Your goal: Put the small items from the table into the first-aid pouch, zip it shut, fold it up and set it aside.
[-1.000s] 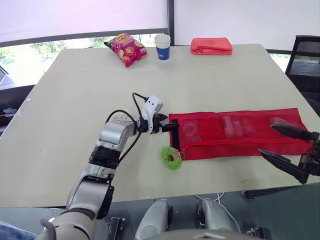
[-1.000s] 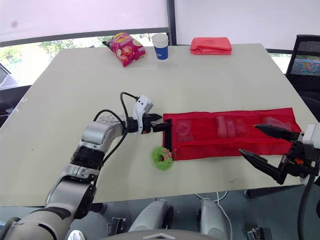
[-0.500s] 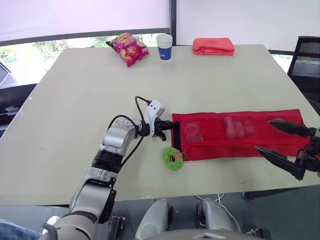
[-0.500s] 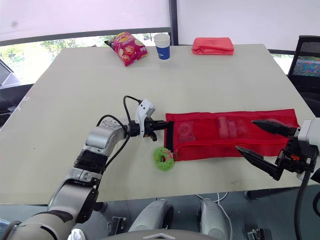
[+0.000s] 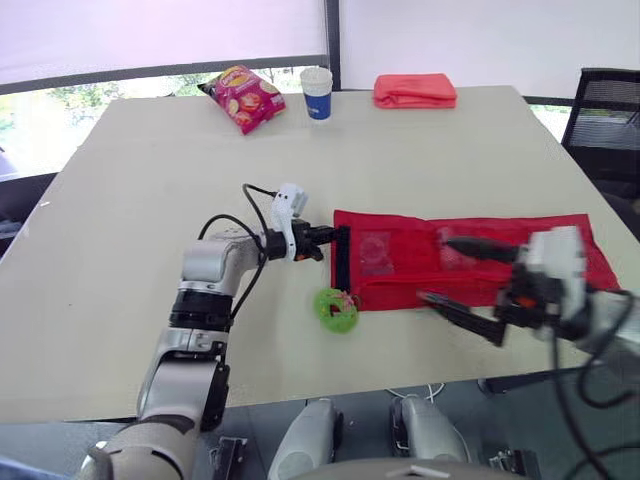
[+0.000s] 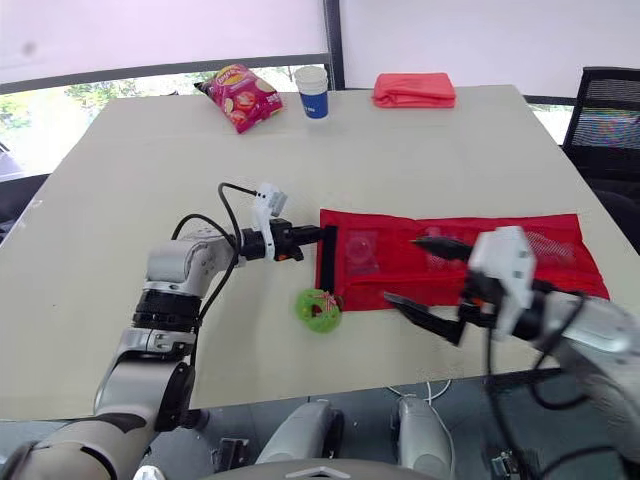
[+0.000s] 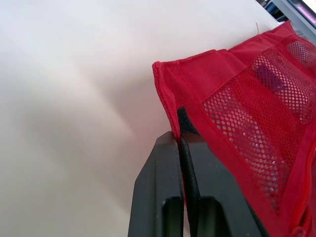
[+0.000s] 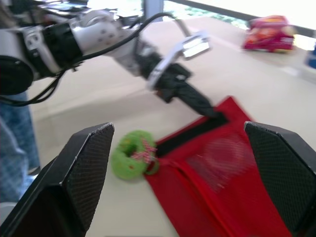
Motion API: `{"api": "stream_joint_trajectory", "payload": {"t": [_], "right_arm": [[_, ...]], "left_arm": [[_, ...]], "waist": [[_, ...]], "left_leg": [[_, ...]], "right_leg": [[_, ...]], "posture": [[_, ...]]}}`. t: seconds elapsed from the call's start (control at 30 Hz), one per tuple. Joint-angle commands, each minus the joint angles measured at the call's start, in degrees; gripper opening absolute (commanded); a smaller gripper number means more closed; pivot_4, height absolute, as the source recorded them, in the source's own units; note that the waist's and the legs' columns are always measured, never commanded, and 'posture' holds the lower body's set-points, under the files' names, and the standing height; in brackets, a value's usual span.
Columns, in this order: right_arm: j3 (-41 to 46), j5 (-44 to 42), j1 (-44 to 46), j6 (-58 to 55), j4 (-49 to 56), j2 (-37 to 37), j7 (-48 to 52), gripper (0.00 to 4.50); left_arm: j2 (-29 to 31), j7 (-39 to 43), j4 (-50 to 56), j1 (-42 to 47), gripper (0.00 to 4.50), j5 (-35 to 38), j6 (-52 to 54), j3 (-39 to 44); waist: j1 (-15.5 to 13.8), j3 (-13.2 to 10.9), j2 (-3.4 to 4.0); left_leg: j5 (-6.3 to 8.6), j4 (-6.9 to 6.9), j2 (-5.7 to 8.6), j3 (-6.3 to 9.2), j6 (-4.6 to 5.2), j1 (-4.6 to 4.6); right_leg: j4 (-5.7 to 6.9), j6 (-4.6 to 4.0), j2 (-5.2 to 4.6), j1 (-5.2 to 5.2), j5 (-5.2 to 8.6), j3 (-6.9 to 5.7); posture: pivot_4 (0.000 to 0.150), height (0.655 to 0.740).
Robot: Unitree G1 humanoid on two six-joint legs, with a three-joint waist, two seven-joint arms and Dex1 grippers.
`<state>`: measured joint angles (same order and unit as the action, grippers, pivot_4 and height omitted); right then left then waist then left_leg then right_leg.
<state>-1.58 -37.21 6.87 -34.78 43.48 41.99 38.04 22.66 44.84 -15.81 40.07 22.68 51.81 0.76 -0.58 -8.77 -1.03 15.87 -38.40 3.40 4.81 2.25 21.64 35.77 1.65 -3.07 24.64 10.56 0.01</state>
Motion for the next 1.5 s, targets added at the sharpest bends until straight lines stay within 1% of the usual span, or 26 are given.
{"api": "stream_joint_trajectory", "payload": {"t": [0.03, 0.2, 0.33, 0.43, 0.53, 0.77, 0.9, 0.93, 0.97, 1.1, 1.13, 1.2, 1.23, 1.37, 1.4, 1.5], "right_arm": [[-11.87, 10.42, 8.07, 1.49, -6.08, -4.02, -1.31, 4.5], [-23.98, 16.45, 19.57, -0.73, -15.76, -11.57, 1.91, 4.5], [-28.99, 16.34, 24.19, -4.13, -17.42, -13.02, 7.42, 4.5], [-31.06, 15.67, 25.92, -6.36, -17.04, -12.5, 11.15, 4.5], [-32.57, 15.55, 26.63, -10.27, -16.39, -12.04, 12.57, 4.5], [-36.53, 20.51, 26.42, -15.74, -19.48, -14.38, 8.41, 4.5], [-40.19, 25.02, 27.05, -16.21, -22.42, -15.52, 6.39, 4.5], [-41.1, 26.47, 27.34, -15.73, -23.24, -15.55, 6.01, 3.99], [-40.91, 27.01, 27.28, -15.19, -23.71, -16.08, 5.61, 3.73], [-39.33, 28.45, 27.68, -13.13, -23.55, -16.37, 5.73, 1.64], [-38.98, 28.88, 27.8, -12.68, -23.51, -16.12, 5.85, 1.01], [-38.33, 29.45, 28.26, -11.39, -23.15, -14.98, 6.71, 0.23], [-38.16, 29.63, 28.35, -10.81, -23.0, -14.53, 7.12, 0.08], [-33.09, 26.18, 26.88, -11.52, -21.1, -16.54, 6.79, 0.08], [-30.85, 24.41, 26.36, -12.27, -20.04, -17.51, 6.63, 0.08], [-19.48, 15.94, 23.59, -16.96, -15.25, -21.98, 4.7, 0.08]], "left_arm": [[0.11, -0.1, 1.94, 0.99, 0.09, 1.2, 0.92, 0.49], [0.22, -0.14, 1.11, 0.87, 0.09, 0.84, 1.06, 0.17], [0.48, 0.08, 0.84, 0.39, 0.09, 0.5, 0.7, -0.28], [0.7, 0.25, 0.44, 0.13, 0.09, 0.25, 0.15, -0.56], [0.67, 0.23, 0.27, -0.1, 0.09, 0.14, -0.03, -0.75], [1.04, 0.47, 0.63, -0.63, 0.09, 0.17, 0.48, -1.19], [1.27, 0.7, -0.04, -0.34, 0.09, -0.11, 0.04, -1.58], [1.28, 0.74, -0.31, -0.19, 0.0, -0.2, -0.14, -1.64], [1.26, 0.74, -0.54, -0.05, 0.0, -0.32, -0.33, -1.69], [1.23, 0.81, -1.23, 0.21, 0.0, -0.69, -1.12, -1.68], [1.25, 0.86, -1.43, 0.19, 0.0, -0.85, -1.37, -1.67], [1.26, 0.89, -1.68, 0.11, 0.0, -1.04, -1.66, -1.59], [1.22, 0.89, -1.73, 0.07, 0.0, -1.1, -1.74, -1.58], [1.17, 0.89, -1.91, -0.19, 0.0, -1.59, -2.69, -1.81], [1.25, 1.0, -1.96, -0.25, 0.0, -1.68, -3.0, -1.86], [1.93, 1.46, -1.97, -0.8, 0.0, -2.25, -4.28, -2.02]], "waist": [[0.02, 0.0, 0.0], [-0.05, -0.01, -0.04], [-0.22, -0.01, -0.04], [-0.05, -0.01, -0.04], [-0.05, -0.01, -0.03], [0.03, -0.01, -0.03], [0.08, 0.0, -0.03], [0.13, 0.01, -0.02], [0.17, 0.01, -0.02], [0.39, 0.03, -0.04], [0.43, 0.02, -0.04], [0.54, 0.02, -0.04], [0.57, 0.02, -0.04], [0.85, 0.02, -0.04], [0.92, 0.02, -0.04], [1.07, 0.02, -0.04]], "left_leg": [[-0.01, 0.0, 0.01, 0.0, -0.01, 0.01], [-0.03, 0.0, 0.05, 0.03, -0.05, 0.06], [-0.04, 0.0, 0.13, 0.17, -0.05, 0.1], [-0.03, 0.0, 0.17, 0.18, -0.05, 0.09], [-0.04, 0.0, 0.16, 0.23, -0.05, 0.08], [-0.04, 0.0, 0.15, 0.24, -0.07, 0.08], [-0.05, 0.01, 0.16, 0.25, -0.08, 0.08], [-0.05, 0.01, 0.16, 0.25, -0.08, 0.08], [-0.05, 0.01, 0.16, 0.24, -0.08, 0.06], [-0.06, 0.01, 0.18, 0.27, -0.1, 0.06], [-0.06, 0.01, 0.18, 0.27, -0.1, 0.06], [-0.06, 0.01, 0.19, 0.28, -0.1, 0.06], [-0.06, 0.01, 0.19, 0.29, -0.1, 0.07], [-0.06, 0.02, 0.19, 0.31, -0.1, 0.07], [-0.06, 0.02, 0.19, 0.31, -0.1, 0.07], [-0.06, 0.04, 0.18, 0.35, -0.11, 0.09]], "right_leg": [[0.0, -0.06, 0.04, 0.02, -0.04, 0.0], [0.04, -0.1, 0.11, 0.11, -0.06, 0.0], [0.05, -0.12, 0.1, 0.1, -0.07, -0.11], [0.05, -0.11, 0.08, 0.09, -0.07, -0.09], [0.07, -0.11, 0.08, 0.09, -0.07, -0.13], [0.09, -0.12, -0.02, 0.1, -0.07, -0.12], [0.09, -0.12, -0.02, 0.11, -0.07, -0.12], [0.09, -0.12, -0.01, 0.11, -0.07, -0.12], [0.09, -0.12, 0.0, 0.11, -0.07, -0.12], [0.1, -0.12, 0.03, 0.1, -0.07, -0.13], [0.1, -0.12, 0.03, 0.1, -0.07, -0.13], [0.1, -0.12, 0.03, 0.1, -0.07, -0.14], [0.1, -0.12, 0.02, 0.1, -0.07, -0.14], [0.1, -0.11, 0.03, 0.1, -0.07, -0.16], [0.1, -0.11, 0.01, 0.1, -0.07, -0.16], [0.09, -0.12, -0.06, 0.11, -0.07, -0.16]], "posture": [[0.15, 0.7395], [0.15, 0.7395], [0.15, 0.7395], [0.15, 0.7395], [0.15, 0.7395], [0.15, 0.7395], [0.15, 0.7395], [0.15, 0.7395], [0.15, 0.7395], [0.15, 0.7395], [0.15, 0.7395], [0.15, 0.7395], [0.15, 0.7395], [0.15, 0.7395], [0.15, 0.7395], [0.15, 0.7395]]}}
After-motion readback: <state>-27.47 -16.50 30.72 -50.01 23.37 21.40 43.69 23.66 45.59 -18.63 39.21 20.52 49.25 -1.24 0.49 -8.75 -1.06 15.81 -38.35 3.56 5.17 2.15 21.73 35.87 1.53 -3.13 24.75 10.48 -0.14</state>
